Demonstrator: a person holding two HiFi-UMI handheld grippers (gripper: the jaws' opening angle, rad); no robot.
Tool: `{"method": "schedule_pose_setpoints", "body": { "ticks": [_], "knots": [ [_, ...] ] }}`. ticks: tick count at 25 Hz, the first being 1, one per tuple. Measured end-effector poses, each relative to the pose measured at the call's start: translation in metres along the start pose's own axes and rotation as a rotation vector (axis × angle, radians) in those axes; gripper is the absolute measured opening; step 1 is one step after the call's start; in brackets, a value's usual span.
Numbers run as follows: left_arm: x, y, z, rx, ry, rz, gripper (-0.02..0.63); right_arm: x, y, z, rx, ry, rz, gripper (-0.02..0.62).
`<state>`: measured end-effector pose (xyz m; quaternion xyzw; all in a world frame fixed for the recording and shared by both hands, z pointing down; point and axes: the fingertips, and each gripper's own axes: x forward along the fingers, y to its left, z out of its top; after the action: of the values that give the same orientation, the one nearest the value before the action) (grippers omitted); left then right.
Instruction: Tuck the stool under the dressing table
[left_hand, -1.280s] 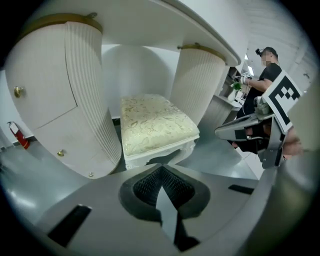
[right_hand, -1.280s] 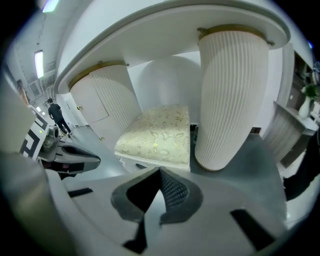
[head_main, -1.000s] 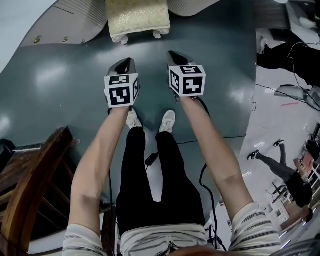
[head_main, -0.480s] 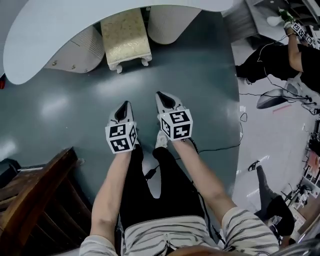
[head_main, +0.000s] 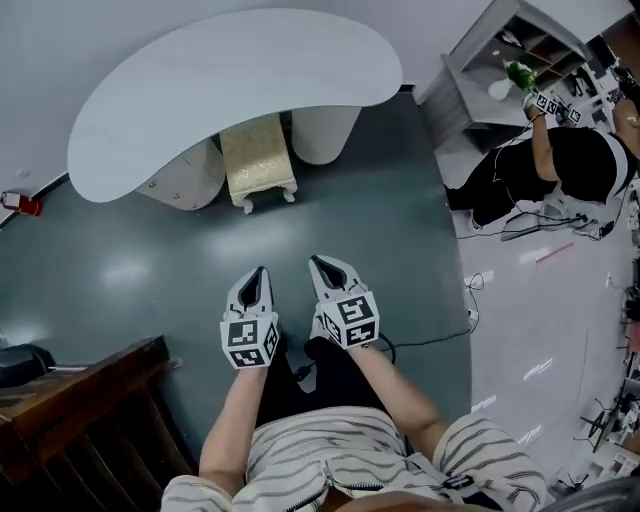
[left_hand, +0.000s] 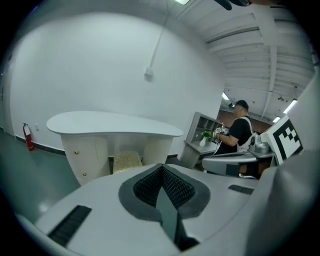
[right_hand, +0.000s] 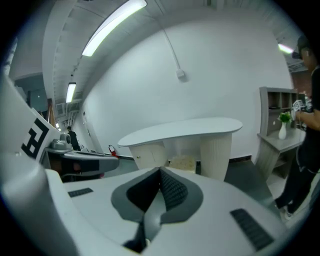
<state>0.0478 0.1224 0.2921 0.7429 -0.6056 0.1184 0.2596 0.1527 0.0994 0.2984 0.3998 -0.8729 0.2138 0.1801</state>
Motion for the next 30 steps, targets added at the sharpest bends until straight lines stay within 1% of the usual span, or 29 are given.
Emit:
{"method": "schedule_pose_setpoints", "body": {
  "ticks": [4,6,8,11,14,16,18,20,25,30],
  "knots": [
    [-0.031,-0.038,0.054,0.012,-0.084,-0.033,0.006,-0.042,0.016,0.053,0.015,-0.093,0.03,0.014],
    [-0.054,-0.052,0.079,0.032,-0.124,-0.04,0.006,-0.062,0.031,0.078,0.001,-0.134,0.05,0.014],
    [-0.076,-0.061,0.103,0.057,-0.167,-0.04,0.006,-0.081,0.048,0.108,-0.041,-0.184,0.069,0.014],
    [-0.104,-0.074,0.134,0.061,-0.229,-0.042,0.006,-0.108,0.063,0.149,-0.115,-0.249,0.077,0.014],
    [-0.123,-0.076,0.168,0.093,-0.298,-0.046,0.006,-0.12,0.074,0.187,-0.155,-0.31,0.08,0.014],
    [-0.135,-0.075,0.184,0.115,-0.329,-0.05,0.006,-0.128,0.081,0.203,-0.13,-0.337,0.09,0.014],
    [-0.142,-0.075,0.195,0.109,-0.347,-0.06,0.006,-0.138,0.083,0.215,-0.074,-0.36,0.099,0.014],
    [-0.146,-0.071,0.212,0.096,-0.37,-0.066,0.006,-0.145,0.084,0.232,-0.057,-0.396,0.091,0.014],
    [-0.161,-0.066,0.247,0.123,-0.44,-0.072,0.006,-0.153,0.097,0.264,-0.121,-0.47,0.086,0.014],
    [-0.173,-0.067,0.265,0.18,-0.493,-0.062,0.006,-0.153,0.108,0.276,-0.138,-0.502,0.077,0.014]
  ]
}}
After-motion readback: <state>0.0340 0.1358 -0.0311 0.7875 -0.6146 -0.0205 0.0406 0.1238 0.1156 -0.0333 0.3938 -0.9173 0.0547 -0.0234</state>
